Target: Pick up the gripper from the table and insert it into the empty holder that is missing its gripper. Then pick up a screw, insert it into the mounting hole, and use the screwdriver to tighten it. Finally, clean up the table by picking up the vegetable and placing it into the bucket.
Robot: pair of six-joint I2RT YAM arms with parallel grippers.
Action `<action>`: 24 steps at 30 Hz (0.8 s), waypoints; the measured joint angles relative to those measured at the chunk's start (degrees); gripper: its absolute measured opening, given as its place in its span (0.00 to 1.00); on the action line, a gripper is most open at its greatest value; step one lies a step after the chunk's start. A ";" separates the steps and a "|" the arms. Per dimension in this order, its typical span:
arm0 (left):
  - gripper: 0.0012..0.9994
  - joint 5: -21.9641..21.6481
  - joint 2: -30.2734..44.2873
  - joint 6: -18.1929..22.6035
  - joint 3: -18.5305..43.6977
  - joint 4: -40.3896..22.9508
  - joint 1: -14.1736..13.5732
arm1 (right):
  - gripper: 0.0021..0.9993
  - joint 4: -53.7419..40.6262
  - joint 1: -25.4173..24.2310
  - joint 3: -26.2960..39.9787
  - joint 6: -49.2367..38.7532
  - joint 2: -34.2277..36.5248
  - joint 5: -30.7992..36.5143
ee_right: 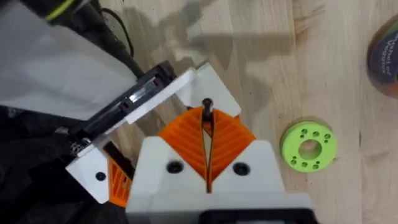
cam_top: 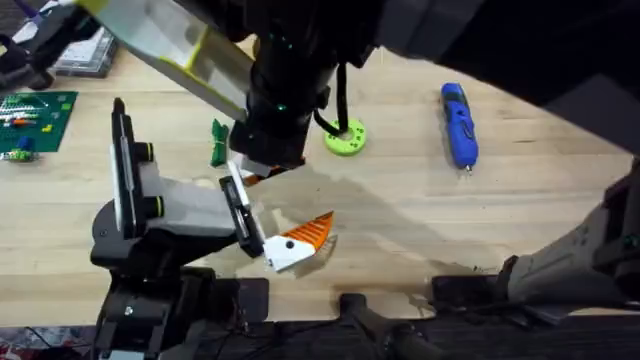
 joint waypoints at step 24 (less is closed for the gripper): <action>0.99 0.15 0.45 -1.74 0.00 -0.10 0.04 | 0.00 0.17 -0.06 0.73 -0.26 2.80 -1.55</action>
